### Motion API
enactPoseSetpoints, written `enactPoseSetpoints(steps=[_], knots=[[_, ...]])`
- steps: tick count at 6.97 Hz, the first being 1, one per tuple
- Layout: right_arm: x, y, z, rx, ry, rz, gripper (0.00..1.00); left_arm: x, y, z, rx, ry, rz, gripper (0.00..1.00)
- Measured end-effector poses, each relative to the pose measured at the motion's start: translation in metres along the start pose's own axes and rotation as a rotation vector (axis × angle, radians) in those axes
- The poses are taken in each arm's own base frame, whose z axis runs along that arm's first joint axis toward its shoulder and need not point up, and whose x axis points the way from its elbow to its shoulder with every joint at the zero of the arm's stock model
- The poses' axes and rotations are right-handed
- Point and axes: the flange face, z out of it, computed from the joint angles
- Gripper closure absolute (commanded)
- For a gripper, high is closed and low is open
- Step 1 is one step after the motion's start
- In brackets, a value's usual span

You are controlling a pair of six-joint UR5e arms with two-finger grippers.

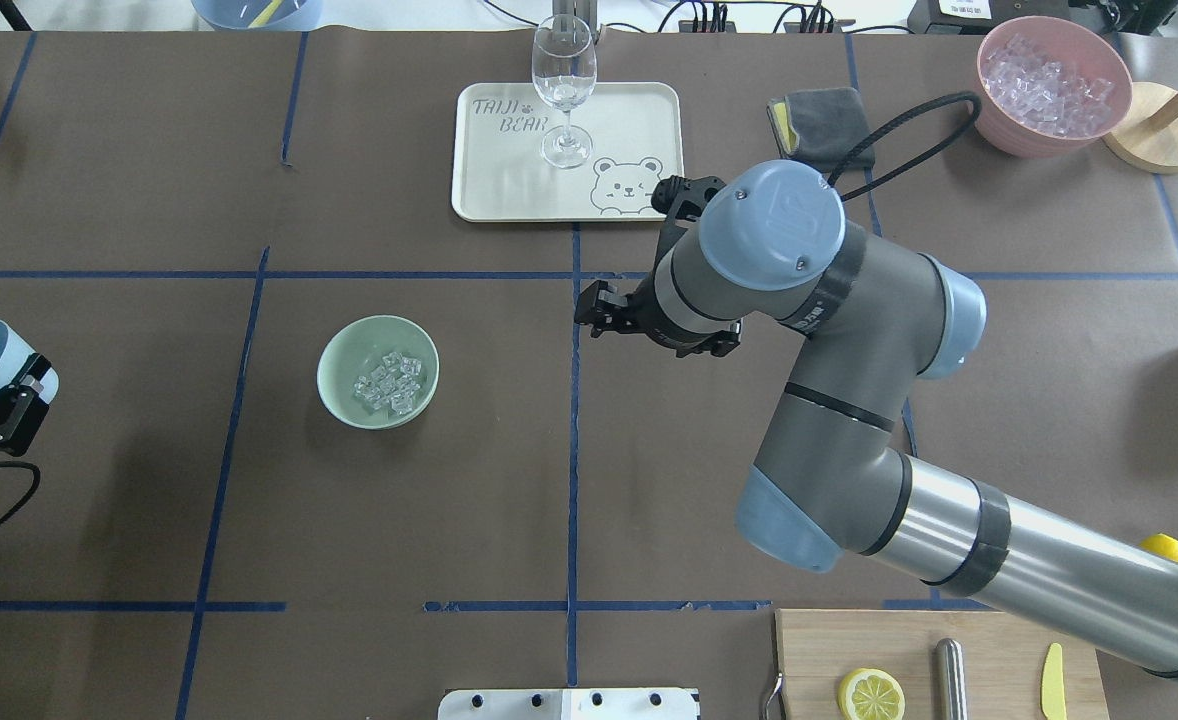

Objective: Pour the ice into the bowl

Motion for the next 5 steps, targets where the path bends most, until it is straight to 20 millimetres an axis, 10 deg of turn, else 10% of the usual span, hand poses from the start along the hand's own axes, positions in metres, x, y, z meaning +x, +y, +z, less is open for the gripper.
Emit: enactPoseSetpoints(steps=[5], knots=[[-0.107, 0.049, 0.063, 0.045, -0.028, 0.036, 0.00, -0.005, 0.013, 0.005, -0.014, -0.020, -0.005, 1.00]])
